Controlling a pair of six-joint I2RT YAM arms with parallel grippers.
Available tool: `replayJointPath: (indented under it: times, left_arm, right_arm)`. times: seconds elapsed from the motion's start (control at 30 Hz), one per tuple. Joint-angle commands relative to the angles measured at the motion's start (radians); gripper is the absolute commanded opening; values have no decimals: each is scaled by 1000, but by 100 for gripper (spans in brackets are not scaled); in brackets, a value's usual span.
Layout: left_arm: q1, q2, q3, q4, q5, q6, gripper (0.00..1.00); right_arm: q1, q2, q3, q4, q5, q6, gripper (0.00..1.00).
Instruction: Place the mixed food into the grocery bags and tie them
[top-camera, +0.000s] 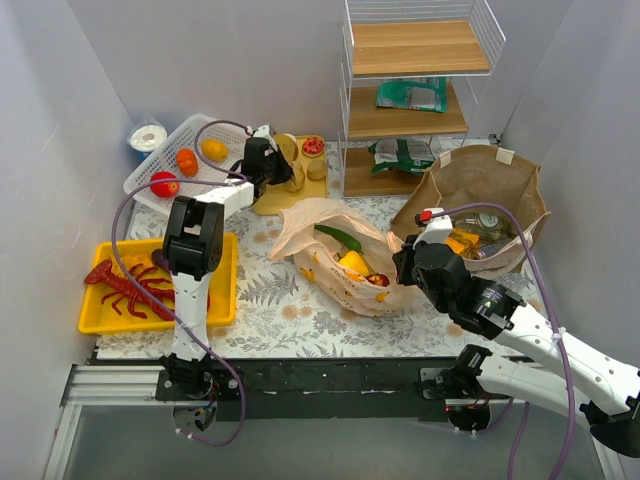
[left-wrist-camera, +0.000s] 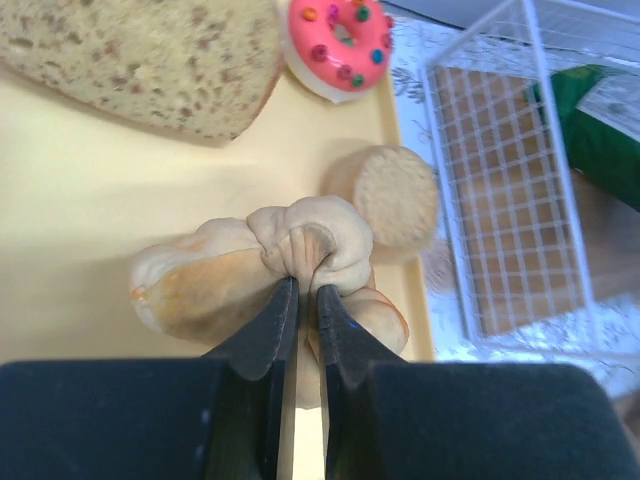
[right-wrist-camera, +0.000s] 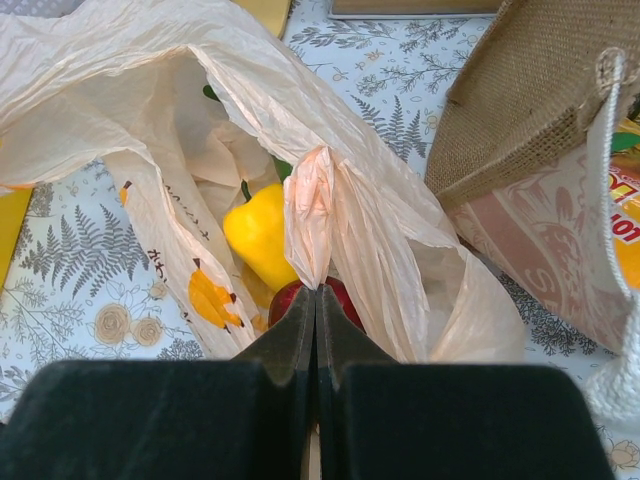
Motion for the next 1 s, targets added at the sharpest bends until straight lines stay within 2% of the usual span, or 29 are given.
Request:
replayJointPath:
  times: [0.0, 0.33, 0.57, 0.67, 0.8, 0.9, 0.97]
  left_arm:
    - [-4, -198, -47, 52, 41, 10, 0]
    - [-9, -410, -193, 40, 83, 6, 0]
    - [-68, -664, -337, 45, 164, -33, 0]
    - [-180, -793, -374, 19, 163, -17, 0]
    - [-413, -939, -466, -6, 94, -54, 0]
    - [-559, -1006, -659, 98, 14, -117, 0]
    - [-613, -1013, -748, 143, -27, -166, 0]
  right_arm:
    - [0, -15, 11, 28, -2, 13, 1]
    - [0, -54, 8, 28, -7, 18, 1]
    - [0, -70, -3, 25, -7, 18, 1]
    - [0, -75, -1, 16, -6, 7, 1]
    - [0, -107, -4, 16, 30, -2, 1]
    - [0, -146, -9, 14, 53, -4, 1]
    - [0, -170, -10, 18, 59, -5, 1]
